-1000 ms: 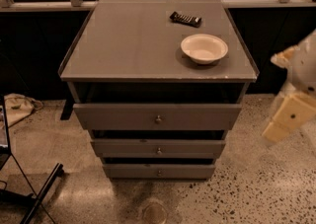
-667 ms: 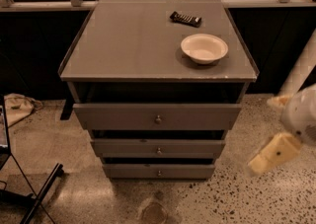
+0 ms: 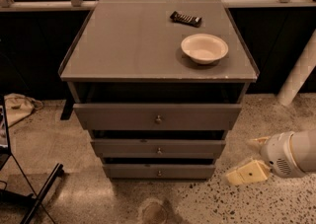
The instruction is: Open bottom drawer
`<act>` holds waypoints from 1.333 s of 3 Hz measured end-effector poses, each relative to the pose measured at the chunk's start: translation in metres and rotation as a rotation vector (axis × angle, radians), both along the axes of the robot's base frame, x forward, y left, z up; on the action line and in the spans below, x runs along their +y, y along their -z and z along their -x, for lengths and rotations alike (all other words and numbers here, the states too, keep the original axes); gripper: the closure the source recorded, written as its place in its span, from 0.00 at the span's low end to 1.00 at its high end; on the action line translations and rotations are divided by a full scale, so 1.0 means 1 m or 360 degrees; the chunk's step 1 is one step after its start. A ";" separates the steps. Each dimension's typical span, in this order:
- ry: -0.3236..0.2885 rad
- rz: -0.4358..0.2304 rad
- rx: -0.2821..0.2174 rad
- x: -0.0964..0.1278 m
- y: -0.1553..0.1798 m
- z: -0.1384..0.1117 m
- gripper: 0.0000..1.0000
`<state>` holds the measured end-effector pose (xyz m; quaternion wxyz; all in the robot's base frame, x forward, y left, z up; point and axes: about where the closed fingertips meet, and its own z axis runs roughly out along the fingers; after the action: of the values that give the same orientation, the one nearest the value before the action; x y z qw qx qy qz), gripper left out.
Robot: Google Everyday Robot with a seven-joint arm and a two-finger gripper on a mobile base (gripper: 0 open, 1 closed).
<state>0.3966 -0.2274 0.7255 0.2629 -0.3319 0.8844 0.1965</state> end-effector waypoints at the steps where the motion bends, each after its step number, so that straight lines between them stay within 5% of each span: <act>1: -0.0047 0.0045 -0.0007 0.002 -0.016 0.006 0.42; 2: -0.0047 0.0044 -0.0005 0.003 -0.016 0.006 0.65; 3: 0.0045 -0.0010 -0.0044 -0.002 0.002 0.001 0.88; 4: 0.0210 -0.0116 -0.0098 -0.007 0.047 -0.004 1.00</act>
Offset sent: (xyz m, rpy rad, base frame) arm -0.0046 0.0017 0.0168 -0.0308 -0.0075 0.0283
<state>0.4008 -0.2348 0.6784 0.3143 -0.2690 0.8880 0.2007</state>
